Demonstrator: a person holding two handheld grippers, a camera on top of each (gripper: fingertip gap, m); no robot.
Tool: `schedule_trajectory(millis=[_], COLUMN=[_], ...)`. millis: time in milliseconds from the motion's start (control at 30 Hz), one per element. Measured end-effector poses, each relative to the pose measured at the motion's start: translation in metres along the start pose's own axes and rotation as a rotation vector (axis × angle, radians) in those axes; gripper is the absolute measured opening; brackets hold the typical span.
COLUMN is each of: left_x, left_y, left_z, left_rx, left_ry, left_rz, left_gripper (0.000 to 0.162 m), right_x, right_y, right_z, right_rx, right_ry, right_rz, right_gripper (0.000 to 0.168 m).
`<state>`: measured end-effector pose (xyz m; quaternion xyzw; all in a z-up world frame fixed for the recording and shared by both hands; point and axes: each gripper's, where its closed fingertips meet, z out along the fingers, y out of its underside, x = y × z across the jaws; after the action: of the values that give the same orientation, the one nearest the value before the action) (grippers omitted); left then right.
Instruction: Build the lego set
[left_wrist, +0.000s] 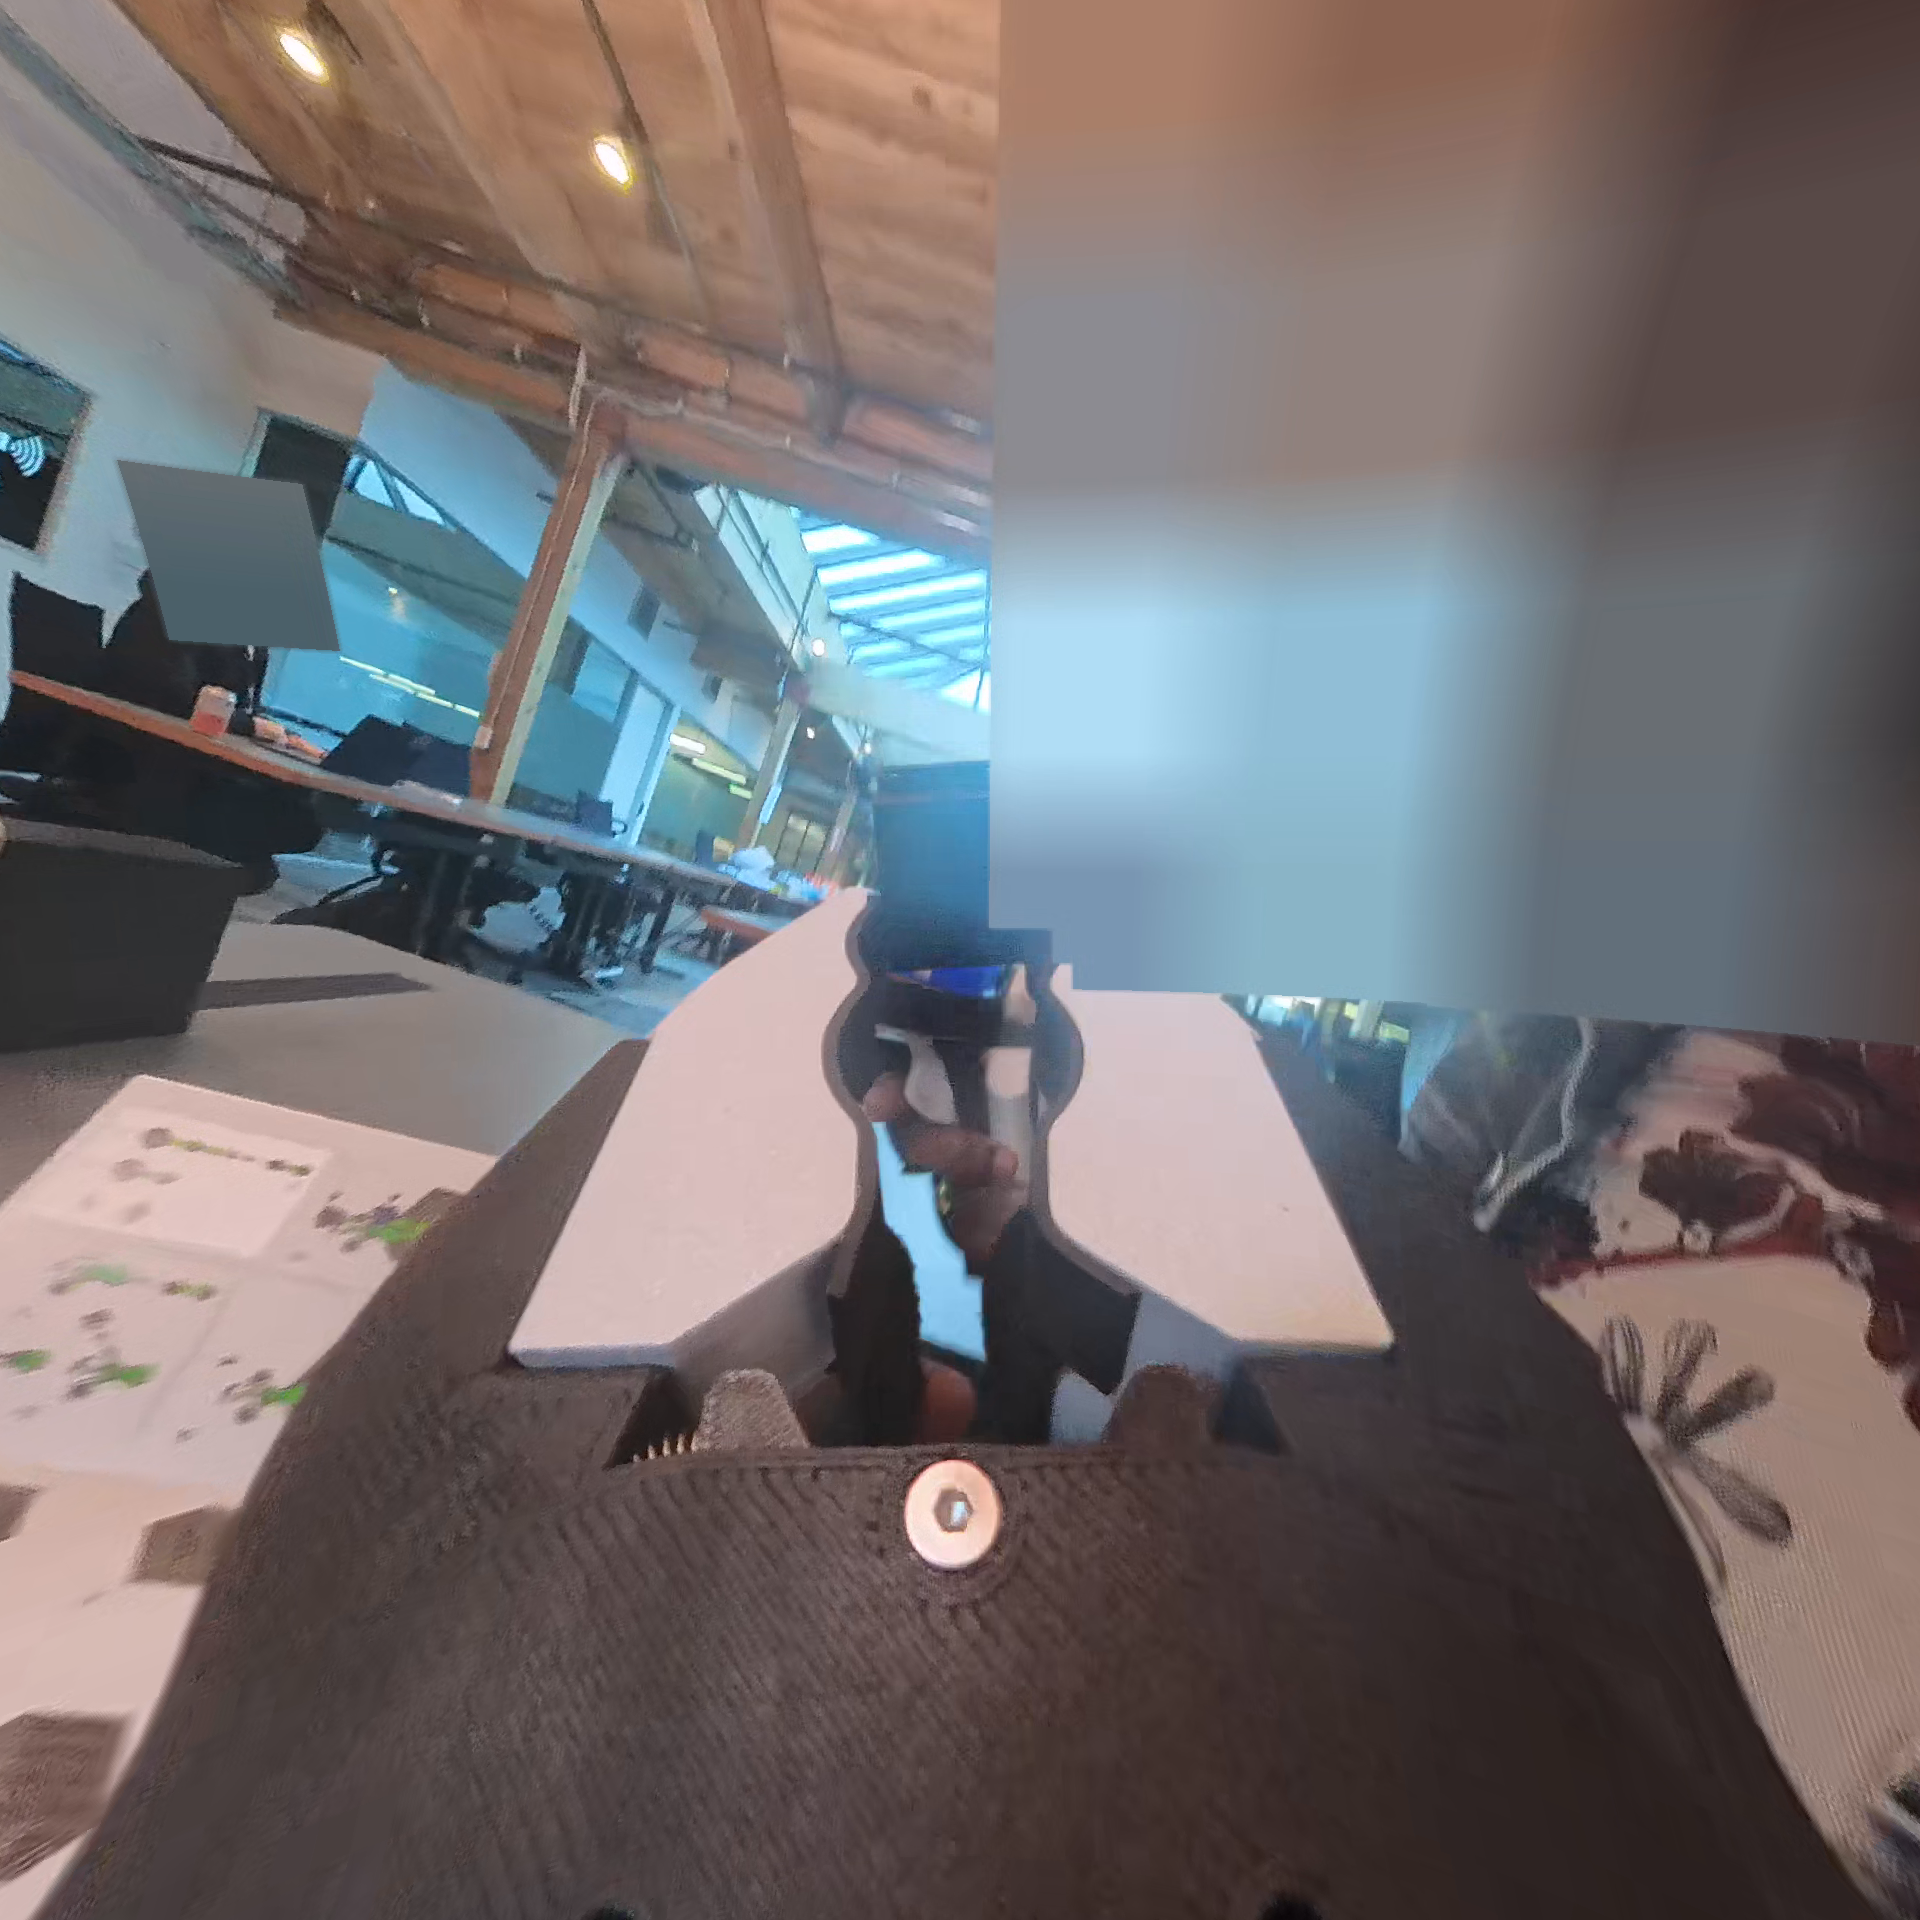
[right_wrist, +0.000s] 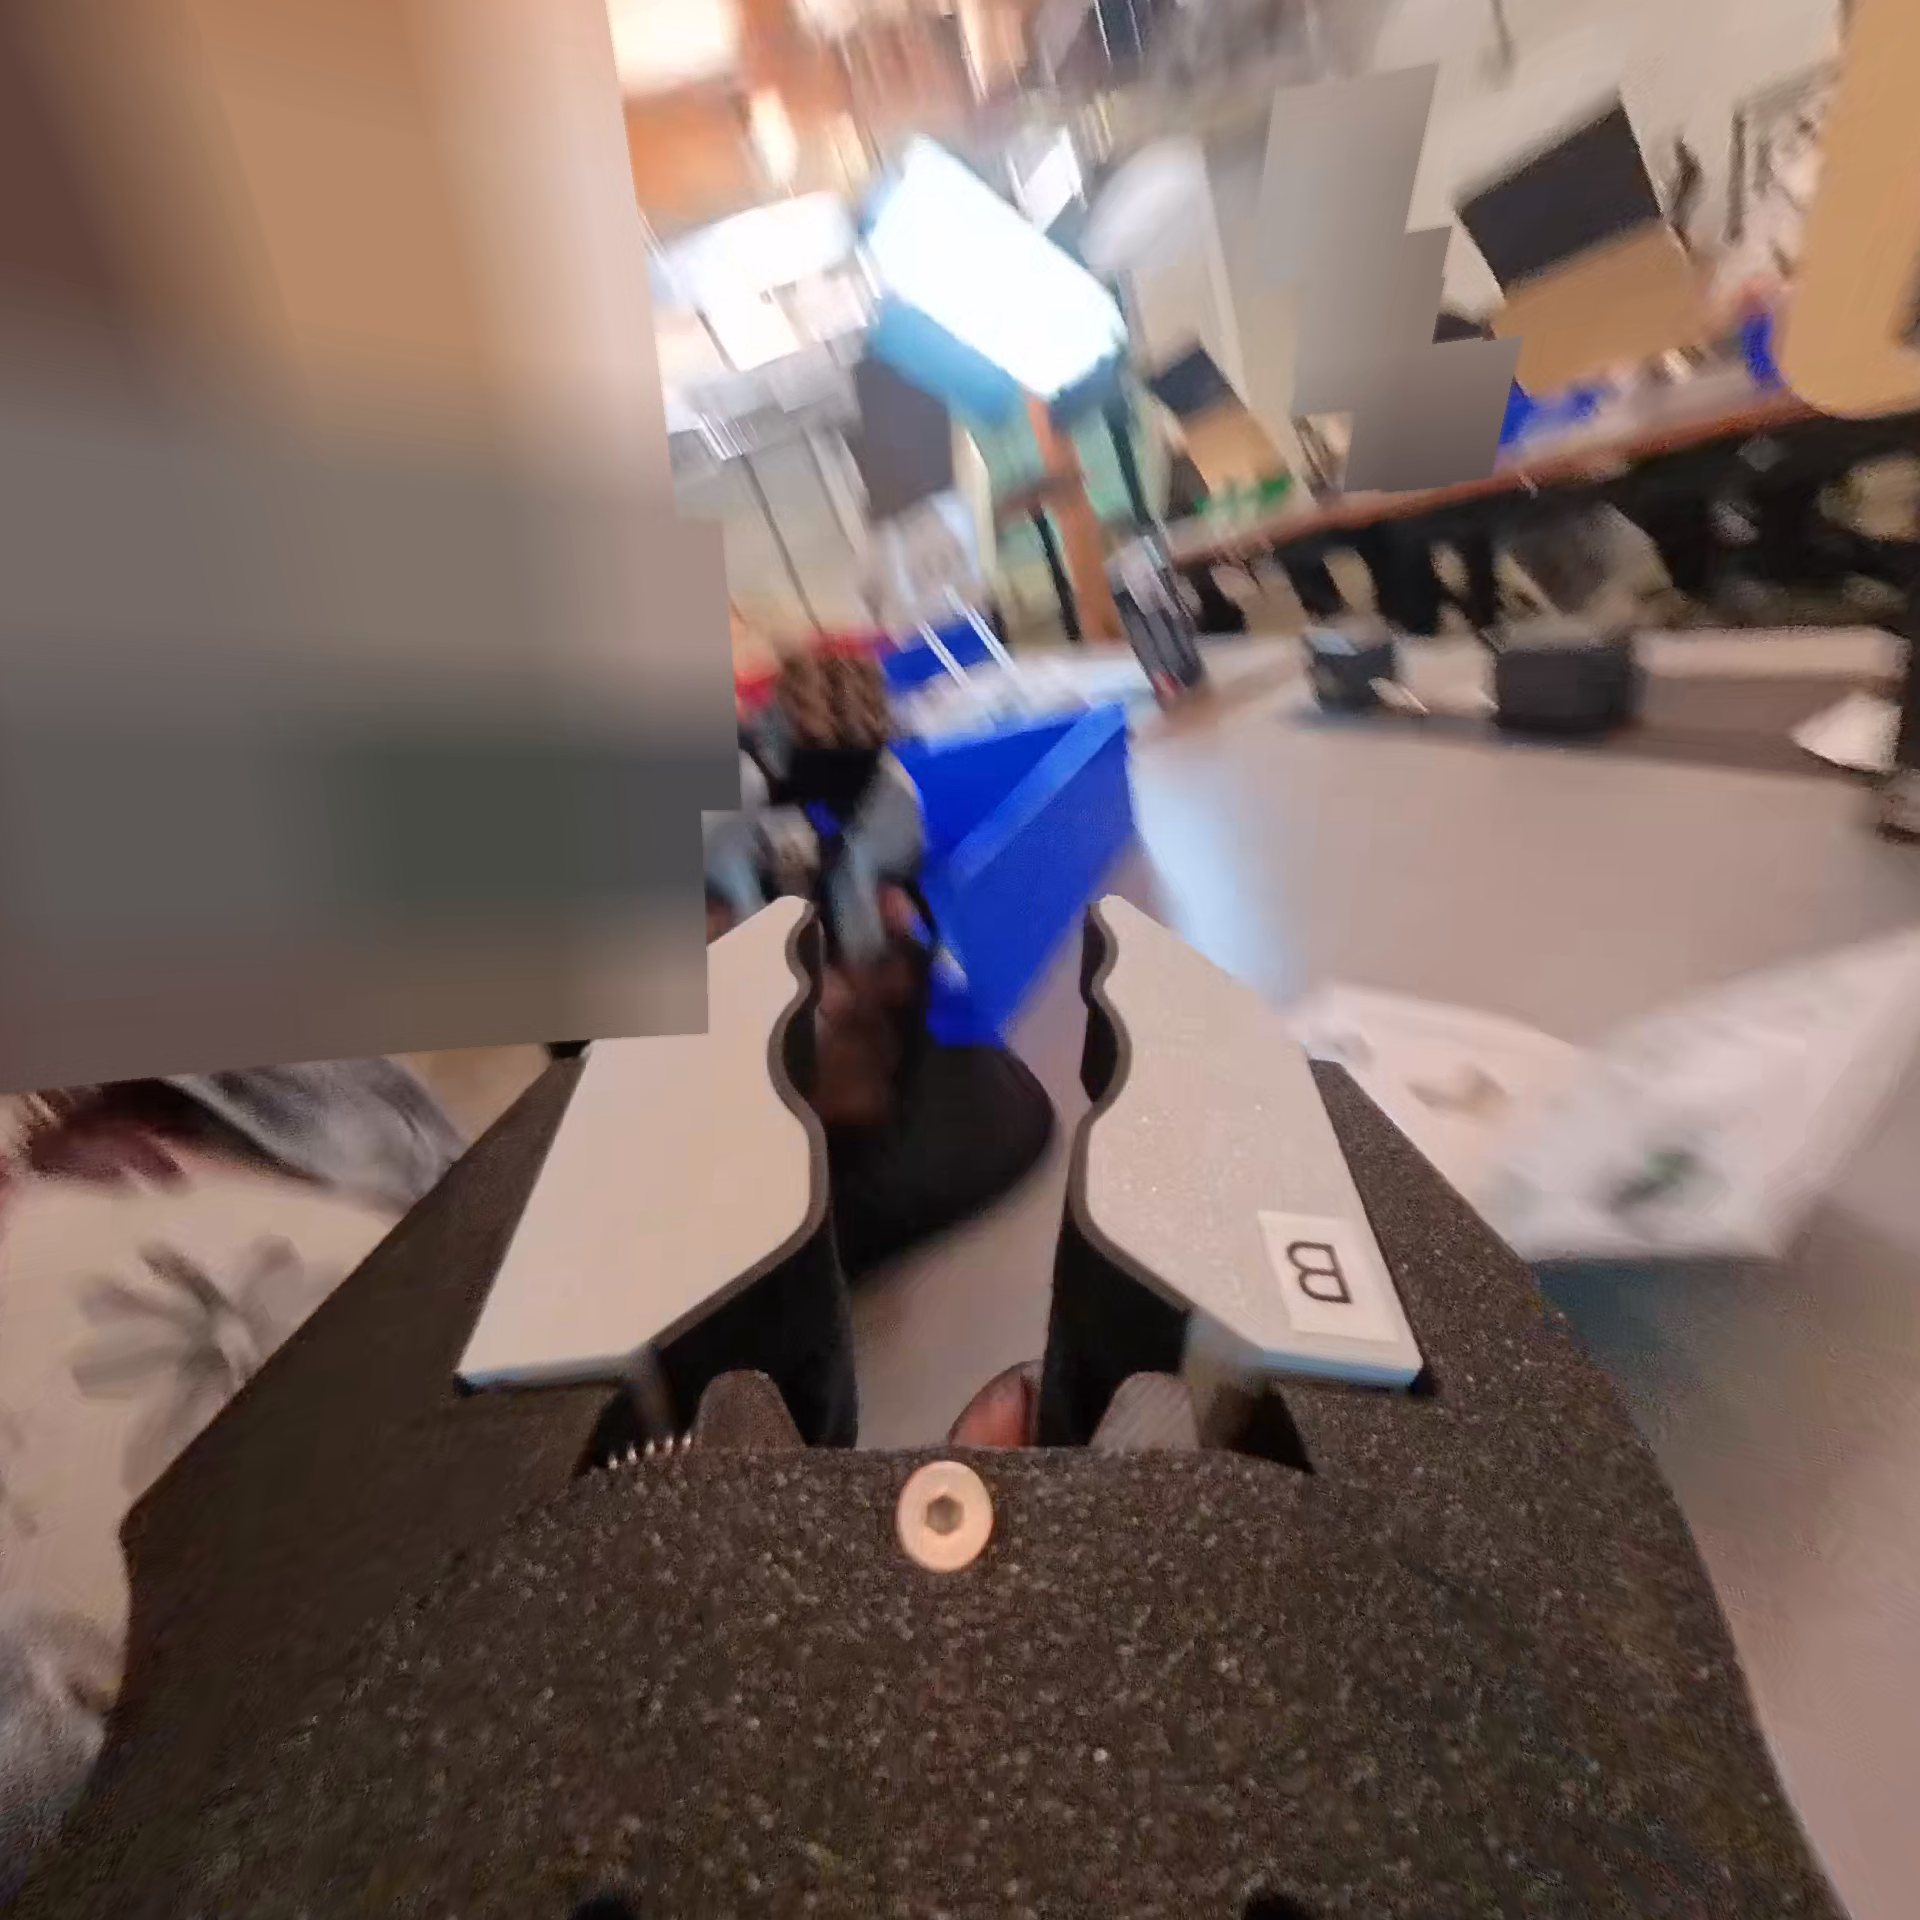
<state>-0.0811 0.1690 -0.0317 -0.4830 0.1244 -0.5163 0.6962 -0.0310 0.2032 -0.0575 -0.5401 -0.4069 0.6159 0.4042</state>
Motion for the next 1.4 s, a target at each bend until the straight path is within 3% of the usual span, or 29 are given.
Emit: schedule_trajectory(millis=[133,233,400,500,667,800,900,933,1033,1167,1300,1400], left_x=[0.006,0.006,-0.006,-0.010,-0.015,-0.015,-0.015,-0.016,-0.015,-0.013,-0.014,-0.014], left_y=[0.011,0.022,0.030,0.026,0.028,0.031,0.031,0.031,0.032,0.035,0.037,0.038], left_z=[-0.013,-0.013,-0.013,-0.016,-0.017,-0.017,-0.017,-0.018,-0.018,-0.018,-0.018,-0.018], left_rx=[-0.090,-0.127,-0.163,-0.143,-0.153,-0.165,-0.161,-0.159,-0.162,-0.186,-0.199,-0.207], left_ry=[0.051,0.064,-0.017,-0.043,-0.064,-0.060,-0.057,-0.055,-0.048,-0.036,-0.036,-0.041], left_rz=[0.069,0.095,0.151,0.166,0.167,0.165,0.141,0.131,0.128,0.136,0.138,0.154], left_gripper=[0.026,0.026,0.026,0.026,0.026,0.026,0.026,0.026,0.026,0.026,0.026,0.026], right_x=[0.035,0.039,0.032,0.036,0.031,0.036,0.042,0.046,0.045,0.021,0.029,0.030], right_y=[0.070,0.105,0.125,0.131,0.134,0.137,0.133,0.128,0.130,0.140,0.139,0.136], right_z=[-0.064,-0.091,-0.099,-0.102,-0.093,-0.091,-0.094,-0.096,-0.090,-0.088,-0.093,-0.092], right_rx=[-0.450,-0.604,-0.558,-0.544,-0.497,-0.520,-0.575,-0.592,-0.681,-0.739,-0.850,-0.824], right_ry=[0.287,0.457,0.701,0.807,0.803,0.828,0.837,0.834,0.611,0.095,-0.051,-0.069], right_rz=[-0.109,-0.114,-0.059,-0.102,-0.006,-0.039,-0.123,-0.168,-0.278,-0.348,-0.361,-0.344], right_gripper=[0.037,0.046,0.054,0.044,0.033,0.036,0.024,0.025,0.025,0.024,0.025,0.043])
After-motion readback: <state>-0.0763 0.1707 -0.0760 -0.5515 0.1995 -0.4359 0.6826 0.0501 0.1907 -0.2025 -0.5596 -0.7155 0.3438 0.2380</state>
